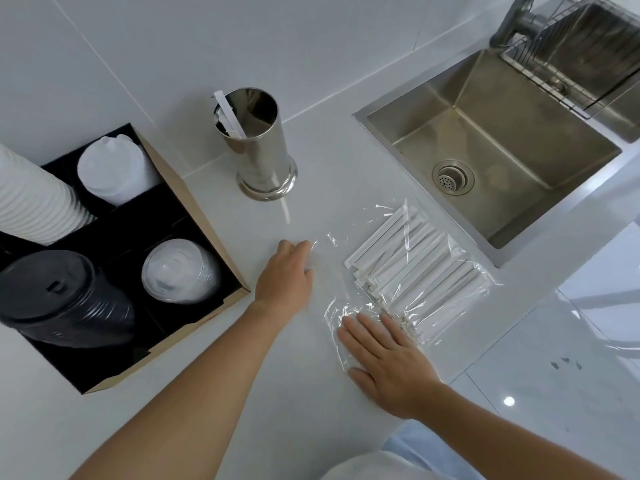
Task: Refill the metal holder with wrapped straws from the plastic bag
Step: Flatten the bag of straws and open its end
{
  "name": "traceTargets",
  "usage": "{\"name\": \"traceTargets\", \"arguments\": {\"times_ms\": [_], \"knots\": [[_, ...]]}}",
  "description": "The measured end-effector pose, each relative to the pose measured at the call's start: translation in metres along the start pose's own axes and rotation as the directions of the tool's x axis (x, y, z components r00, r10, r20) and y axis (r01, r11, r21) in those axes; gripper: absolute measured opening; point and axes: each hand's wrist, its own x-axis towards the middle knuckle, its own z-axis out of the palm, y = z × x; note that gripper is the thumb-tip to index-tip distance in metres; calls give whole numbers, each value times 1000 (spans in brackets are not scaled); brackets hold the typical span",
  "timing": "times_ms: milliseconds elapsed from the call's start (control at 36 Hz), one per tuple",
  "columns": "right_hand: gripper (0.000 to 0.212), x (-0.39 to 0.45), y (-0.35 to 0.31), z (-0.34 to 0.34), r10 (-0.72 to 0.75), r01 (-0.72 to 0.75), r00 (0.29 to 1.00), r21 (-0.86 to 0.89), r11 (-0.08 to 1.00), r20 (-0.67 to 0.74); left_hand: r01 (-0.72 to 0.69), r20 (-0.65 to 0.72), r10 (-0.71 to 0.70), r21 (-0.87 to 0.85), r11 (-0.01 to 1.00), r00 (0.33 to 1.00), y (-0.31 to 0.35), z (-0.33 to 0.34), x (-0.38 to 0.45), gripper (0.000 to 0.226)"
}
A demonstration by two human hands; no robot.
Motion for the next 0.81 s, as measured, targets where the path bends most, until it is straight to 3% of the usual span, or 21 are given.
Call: {"name": "traceTargets", "arguments": {"times_ms": [111, 250, 389, 806], "knots": [[61, 0, 0, 1, -2, 2, 1000, 2, 1000, -13, -157, -39, 157, 14, 988, 987, 3, -2, 3, 41], [58, 0, -2, -3, 7, -7, 999, -2, 1000, -49, -362, 47, 359, 162, 918, 932, 4, -2, 9, 25], [53, 3, -10, -9, 53, -49, 993, 36, 998, -106, -357, 79, 348, 218, 908, 934, -3, -2, 12, 11], [57, -6, -4, 5, 61, -60, 995, 18, 998, -81, -278, 179, 236, 265, 923, 955, -9, -20, 35, 19]]}}
